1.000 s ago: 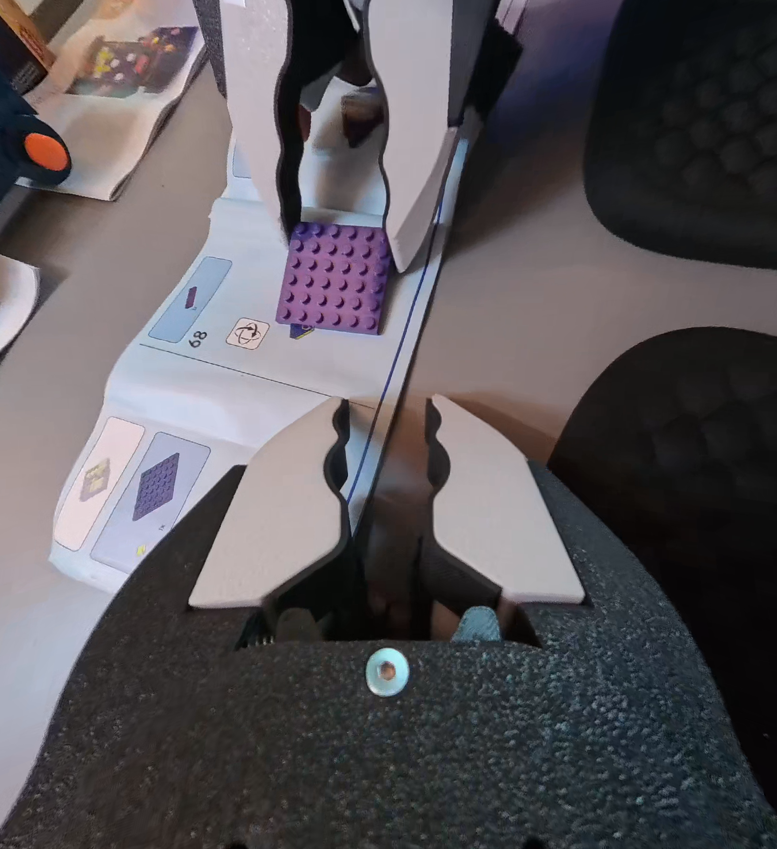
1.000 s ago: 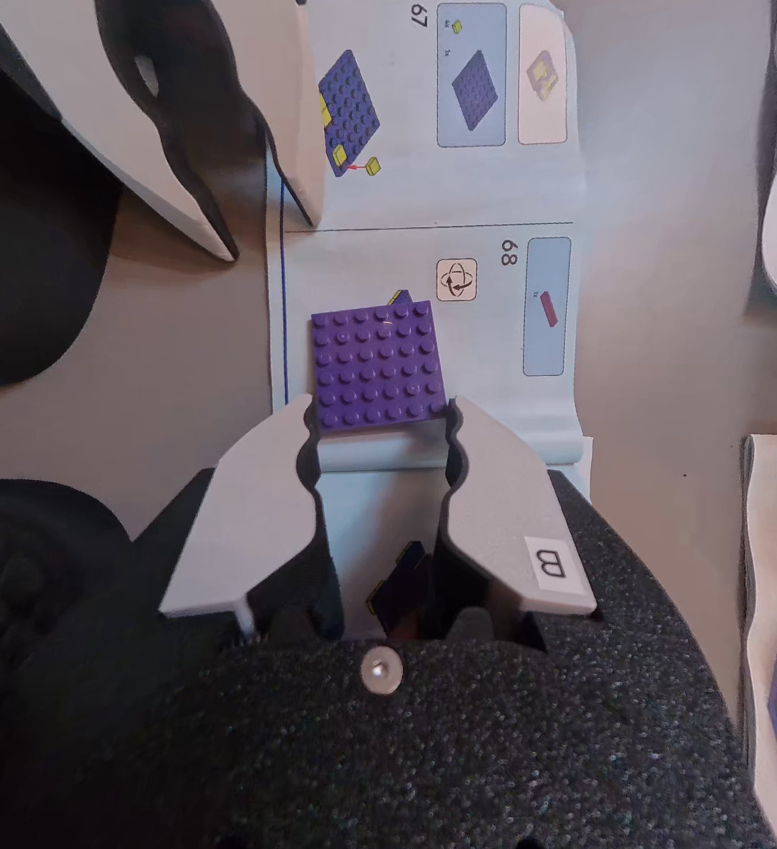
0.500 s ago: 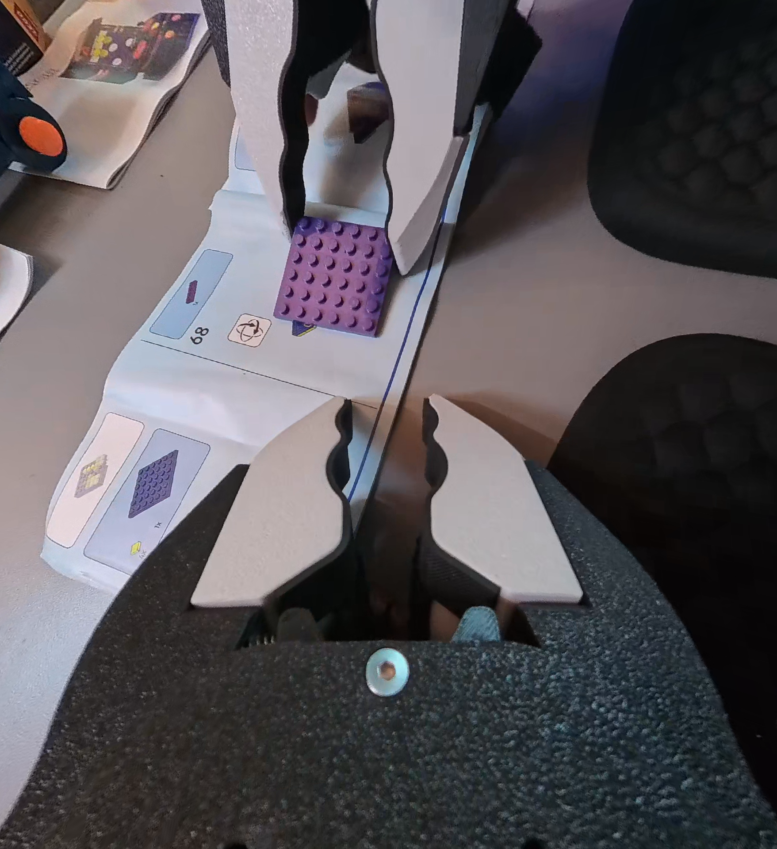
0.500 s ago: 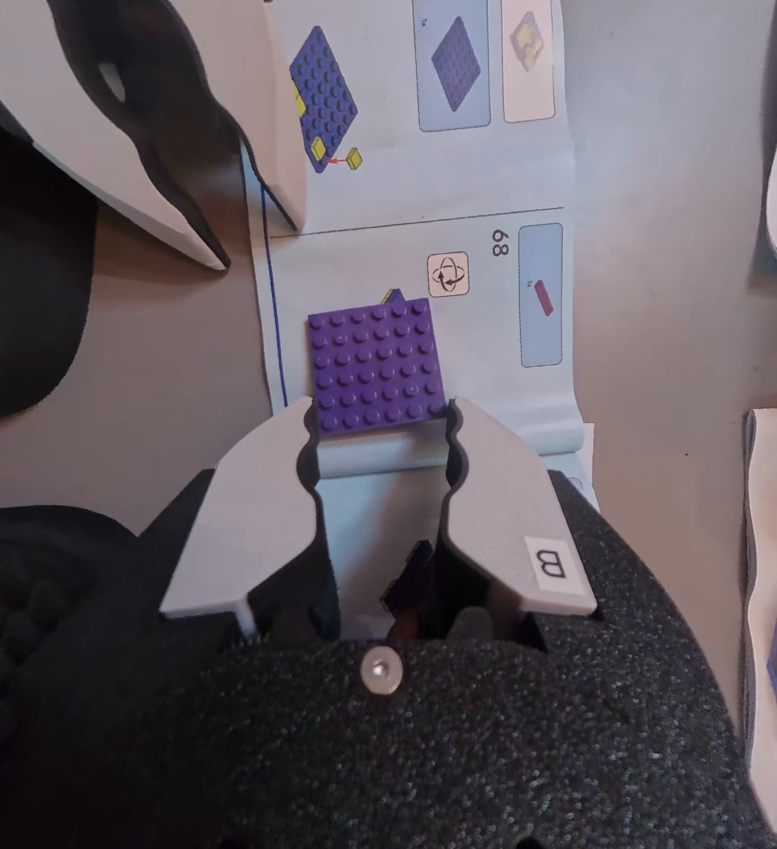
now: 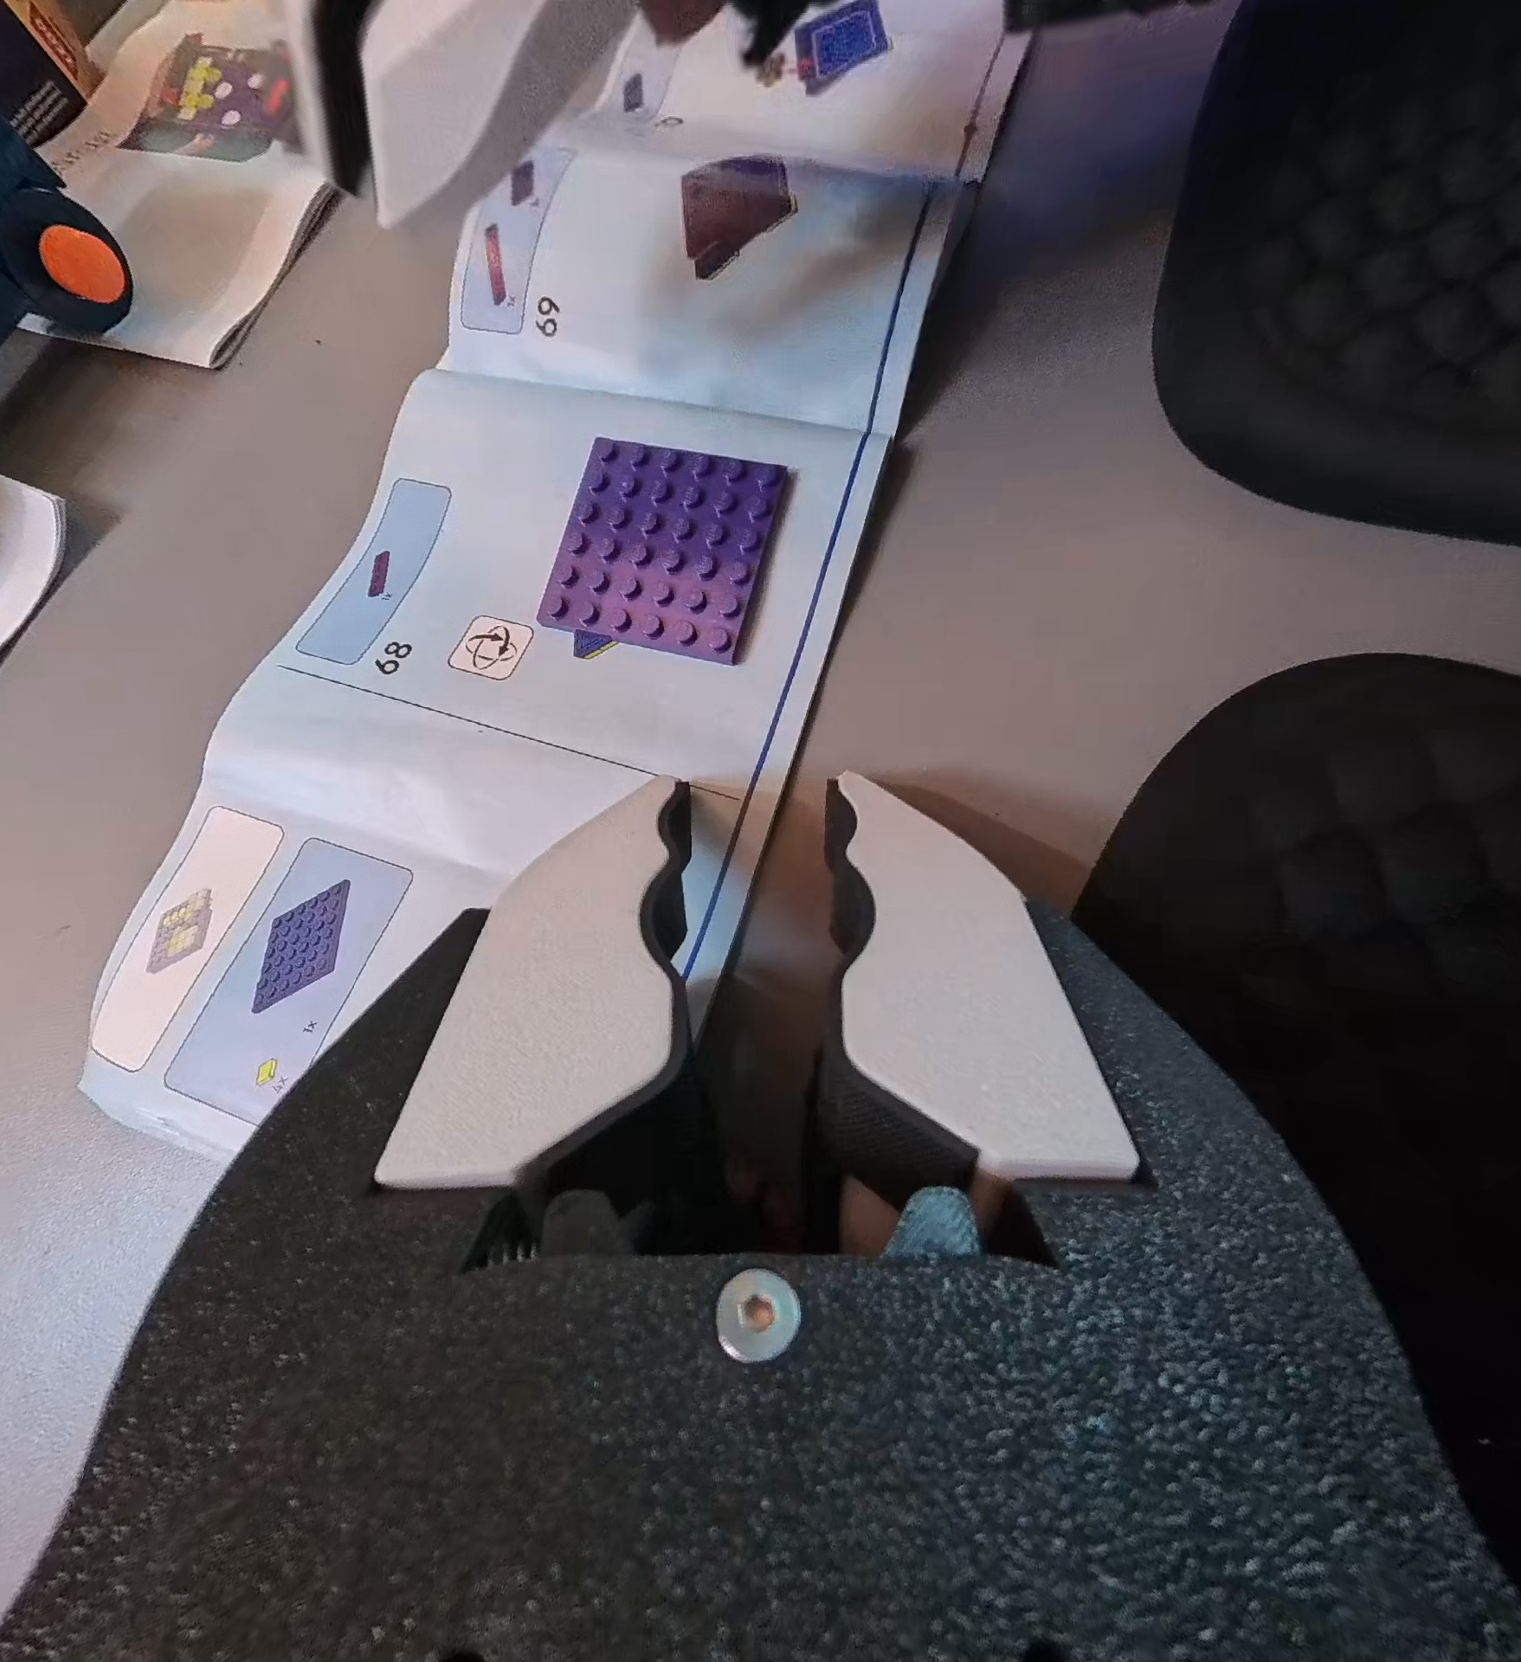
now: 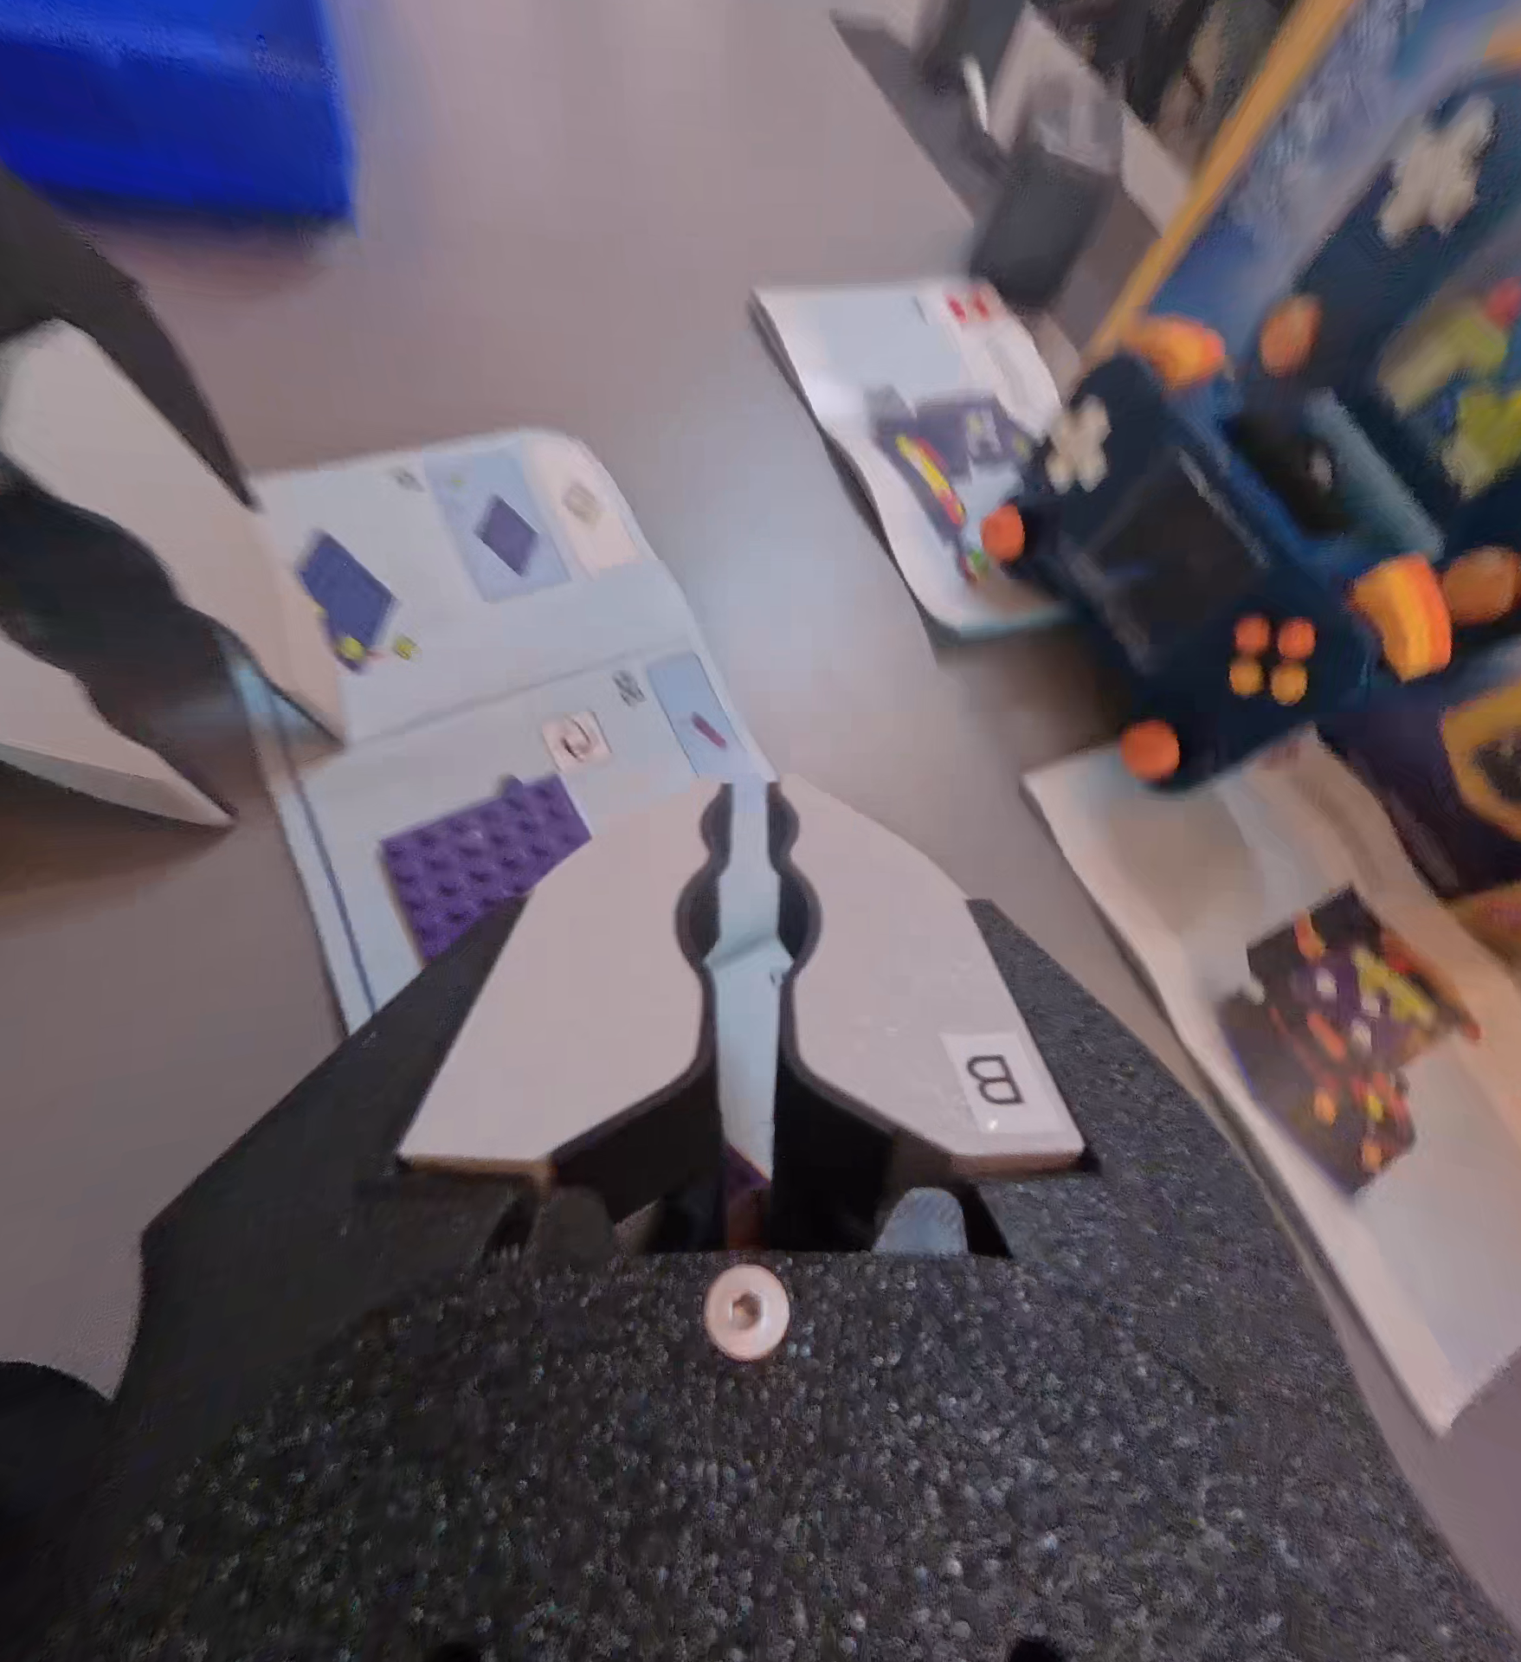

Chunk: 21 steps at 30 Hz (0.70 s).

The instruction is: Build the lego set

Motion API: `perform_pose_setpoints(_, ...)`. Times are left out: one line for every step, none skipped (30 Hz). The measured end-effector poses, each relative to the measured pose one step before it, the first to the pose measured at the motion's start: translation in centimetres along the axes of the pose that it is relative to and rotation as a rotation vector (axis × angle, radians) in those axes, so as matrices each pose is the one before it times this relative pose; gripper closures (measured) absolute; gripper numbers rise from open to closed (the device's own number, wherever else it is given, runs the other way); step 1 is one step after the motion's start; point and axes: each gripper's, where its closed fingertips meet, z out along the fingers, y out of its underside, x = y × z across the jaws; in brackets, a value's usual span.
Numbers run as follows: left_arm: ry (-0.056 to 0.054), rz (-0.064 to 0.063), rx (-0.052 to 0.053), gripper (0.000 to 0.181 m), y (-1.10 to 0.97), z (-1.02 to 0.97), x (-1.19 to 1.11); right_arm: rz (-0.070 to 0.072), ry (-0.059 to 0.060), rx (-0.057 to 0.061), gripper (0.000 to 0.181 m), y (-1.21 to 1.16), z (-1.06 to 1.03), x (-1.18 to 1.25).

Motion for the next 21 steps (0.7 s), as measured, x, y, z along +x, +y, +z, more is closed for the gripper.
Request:
perform_pose_setpoints(0.0007,-0.0009,-0.0002,0.153,0.001,0.003,0.001,0.0256,0.0328,-0.0624,0.179,1.359,0.243,0.617)
perform_pose_setpoints(0.0,-0.0001,0.0,0.153,0.0,0.0,0.001,0.009,0.0239,-0.0667,0.181,1.323,0.324,0.476)
perform_pose_setpoints(-0.0005,0.0006,0.0001,0.153,0.001,-0.004,0.002,-0.0008,-0.0009,-0.0465,0.181,0.928,0.369,0.077)
perform_pose_setpoints(-0.0003,0.0004,0.0001,0.153,-0.008,-0.006,-0.007,0.0028,-0.0219,-0.0294,0.181,0.612,0.395,-0.288)
perform_pose_setpoints(0.0001,-0.0001,0.0,0.153,0.001,0.0,0.002,0.0039,-0.0335,-0.0332,0.181,0.637,0.448,-0.478)
perform_pose_setpoints(0.0029,-0.0001,-0.0004,0.153,0.009,-0.006,0.029,-0.0051,-0.0241,-0.0284,0.181,0.597,0.417,-0.379)
perform_pose_setpoints(0.0113,0.0039,0.001,0.153,-0.012,-0.004,0.169,-0.0185,0.0039,0.0193,0.181,-0.09,0.024,0.017)
perform_pose_setpoints(0.0006,0.0026,0.0008,0.153,-0.007,-0.006,0.03,-0.03,0.0025,0.0031,0.181,0.105,-0.034,-0.016)
perform_pose_setpoints(0.0013,0.0012,0.0005,0.153,-0.012,-0.007,0.021,-0.0305,0.0002,-0.0045,0.181,0.166,-0.061,-0.043)
perform_pose_setpoints(0.0034,0.0028,0.0015,0.151,-0.018,-0.015,0.068,-0.0195,0.0005,-0.0081,0.181,0.167,-0.018,-0.003)
perform_pose_setpoints(0.0015,0.0029,0.0036,0.15,-0.045,-0.03,0.041,-0.0008,-0.0012,0.0021,0.181,0.007,0.014,-0.002)
perform_pose_setpoints(-0.0027,-0.0025,0.0092,0.15,-0.112,-0.077,-0.046,0.0103,-0.0047,0.0038,0.181,0.006,0.015,0.005)
perform_pose_setpoints(-0.004,-0.0097,0.0178,0.15,-0.226,-0.143,-0.095,0.016,-0.0068,0.0082,0.181,-0.007,0.023,0.014)
perform_pose_setpoints(-0.007,-0.0144,0.0231,0.149,-0.283,-0.176,-0.186,0.02,-0.0083,0.0093,0.181,-0.009,0.009,0.013)
perform_pose_setpoints(-0.0107,-0.0176,0.0266,0.149,-0.324,-0.213,-0.266,0.023,-0.0089,0.0052,0.181,-0.005,0.01,0.015)
perform_pose_setpoints(-0.0156,-0.0191,0.0326,0.149,-0.418,-0.238,-0.326,0.0134,-0.0056,-0.0003,0.181,0.0,0.02,0.005)
perform_pose_setpoints(-0.0201,-0.0161,0.0396,0.149,-0.533,-0.261,-0.38,-0.0068,0.003,-0.0035,0.181,-0.001,-0.008,0.01)
perform_pose_setpoints(-0.0253,-0.0104,0.0456,0.149,-0.649,-0.272,-0.419,-0.0166,0.0164,-0.008,0.181,-0.016,-0.074,0.103)
perform_pose_setpoints(-0.0402,-0.0049,0.0523,0.148,-0.753,-0.283,-0.614,-0.0131,0.034,-0.006,0.176,-0.178,-0.258,0.281)
perform_pose_setpoints(-0.0543,0.0003,0.0576,0.147,-0.798,-0.295,-0.81,-0.0088,0.0456,0.0225,0.175,-0.669,-0.571,0.442)
perform_pose_setpoints(-0.0524,0.008,0.0643,0.143,-0.857,-0.296,-0.77,0.0034,0.0362,0.0673,0.176,-1.368,-0.914,0.341)
